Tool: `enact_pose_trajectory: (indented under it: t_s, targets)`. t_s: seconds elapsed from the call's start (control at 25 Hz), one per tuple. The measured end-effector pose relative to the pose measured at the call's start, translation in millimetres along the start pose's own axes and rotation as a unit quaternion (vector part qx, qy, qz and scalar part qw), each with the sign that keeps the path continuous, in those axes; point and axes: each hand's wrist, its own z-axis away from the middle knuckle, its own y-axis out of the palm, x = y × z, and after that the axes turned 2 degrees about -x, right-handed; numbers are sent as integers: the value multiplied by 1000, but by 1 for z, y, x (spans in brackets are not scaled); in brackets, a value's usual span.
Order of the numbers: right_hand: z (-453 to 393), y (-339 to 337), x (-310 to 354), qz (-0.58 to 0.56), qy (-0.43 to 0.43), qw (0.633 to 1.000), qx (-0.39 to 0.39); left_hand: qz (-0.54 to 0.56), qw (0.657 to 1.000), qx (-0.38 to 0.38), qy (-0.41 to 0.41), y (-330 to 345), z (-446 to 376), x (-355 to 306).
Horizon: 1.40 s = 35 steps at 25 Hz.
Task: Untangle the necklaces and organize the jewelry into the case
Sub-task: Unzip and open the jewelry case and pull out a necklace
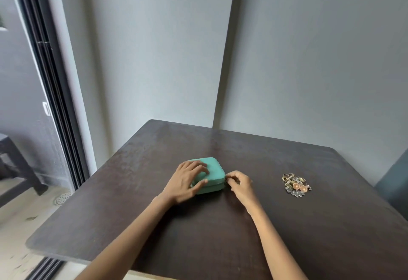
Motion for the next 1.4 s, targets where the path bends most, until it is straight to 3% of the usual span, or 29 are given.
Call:
enact_pose_trajectory:
  t_s: [0.2, 0.32, 0.48, 0.6, 0.8, 0.88, 0.96, 1.2, 1.32, 1.4]
  targets:
    - [-7, 2, -3, 32, -25, 999, -9, 40, 999, 32, 1, 8, -3, 10]
    - [1, -3, -1, 24, -46, 997, -60, 25, 999, 39, -7, 8, -7, 6]
    - [28, 9, 11, 137, -176, 971, -86, 3, 997, -2, -76, 20, -13, -12]
    - [41, 30, 20, 204, -263, 936, -113, -53, 996, -9, -72, 32, -20, -17]
    - [36, 28, 20, 96, -129, 985, -54, 26, 994, -45, -96, 25, -19, -21]
    - [34, 25, 17, 24, -79, 994, -66, -18, 997, -71, -32, 24, -13, -27]
    - [32, 22, 17, -8, -45, 996, -73, -122, 989, -74, 41, 24, -9, -31]
    - [38, 20, 20, -39, -50, 995, -73, -230, 971, -47, 41, 26, -11, -28]
    - [38, 17, 26, -68, -29, 996, -51, -233, 971, -34, 49, 23, -10, -29]
    - [36, 13, 31, -156, 27, 984, -85, -179, 982, -44, 26, 22, -7, -30]
